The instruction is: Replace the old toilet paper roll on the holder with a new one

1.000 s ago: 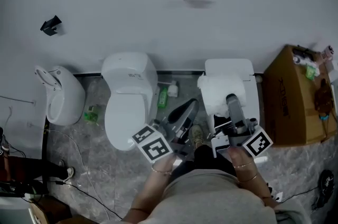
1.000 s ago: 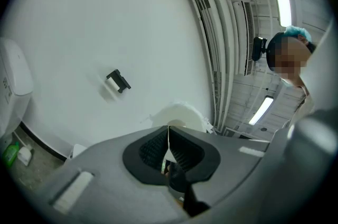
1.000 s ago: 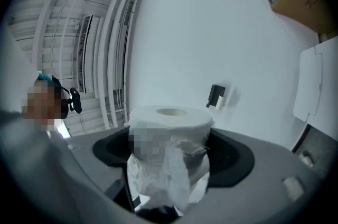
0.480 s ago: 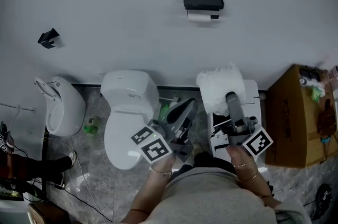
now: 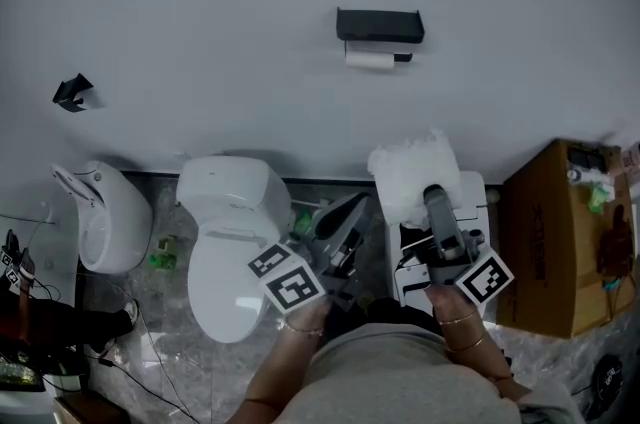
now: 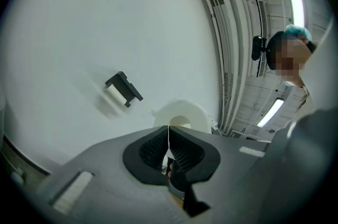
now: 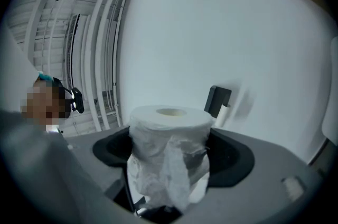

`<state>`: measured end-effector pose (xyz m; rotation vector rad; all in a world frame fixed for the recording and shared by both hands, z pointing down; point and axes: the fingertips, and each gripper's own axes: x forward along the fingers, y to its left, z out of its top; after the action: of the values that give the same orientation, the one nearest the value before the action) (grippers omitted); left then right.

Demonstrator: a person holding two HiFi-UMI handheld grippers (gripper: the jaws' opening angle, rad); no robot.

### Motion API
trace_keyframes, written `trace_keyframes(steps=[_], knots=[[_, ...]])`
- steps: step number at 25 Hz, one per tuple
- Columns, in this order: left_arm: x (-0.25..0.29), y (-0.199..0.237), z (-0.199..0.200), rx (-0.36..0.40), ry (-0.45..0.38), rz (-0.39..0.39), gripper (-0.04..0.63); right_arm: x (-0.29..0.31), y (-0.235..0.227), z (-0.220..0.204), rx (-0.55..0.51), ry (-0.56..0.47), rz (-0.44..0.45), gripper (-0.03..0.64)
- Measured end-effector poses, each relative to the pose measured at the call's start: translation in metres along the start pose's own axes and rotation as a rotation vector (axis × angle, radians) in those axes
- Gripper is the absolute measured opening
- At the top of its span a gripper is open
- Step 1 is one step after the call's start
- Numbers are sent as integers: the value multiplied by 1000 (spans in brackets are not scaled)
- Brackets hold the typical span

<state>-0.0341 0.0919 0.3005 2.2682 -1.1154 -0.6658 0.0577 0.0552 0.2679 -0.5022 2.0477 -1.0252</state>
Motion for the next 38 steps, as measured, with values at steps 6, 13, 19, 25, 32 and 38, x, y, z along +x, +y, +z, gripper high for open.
trace_keyframes(steps=[6, 13, 19, 25, 32, 38], knots=[[14, 14, 0, -18, 19, -20, 8, 6, -16, 5, -11, -17, -22, 419], [45, 50, 23, -37, 49, -56, 8, 48, -46, 11, -21, -52, -41, 419], [65, 79, 54, -28, 71, -82, 8, 87, -61, 16, -37, -96, -51, 419], [83, 104, 67, -53, 113, -130, 8, 110, -72, 16, -71, -129, -72, 419], [98, 131, 79, -68, 152, -170, 8, 129, -93, 23, -103, -190, -106, 419], [108, 151, 79, -109, 175, -183, 8, 135, -107, 24, -112, -212, -137, 419]])
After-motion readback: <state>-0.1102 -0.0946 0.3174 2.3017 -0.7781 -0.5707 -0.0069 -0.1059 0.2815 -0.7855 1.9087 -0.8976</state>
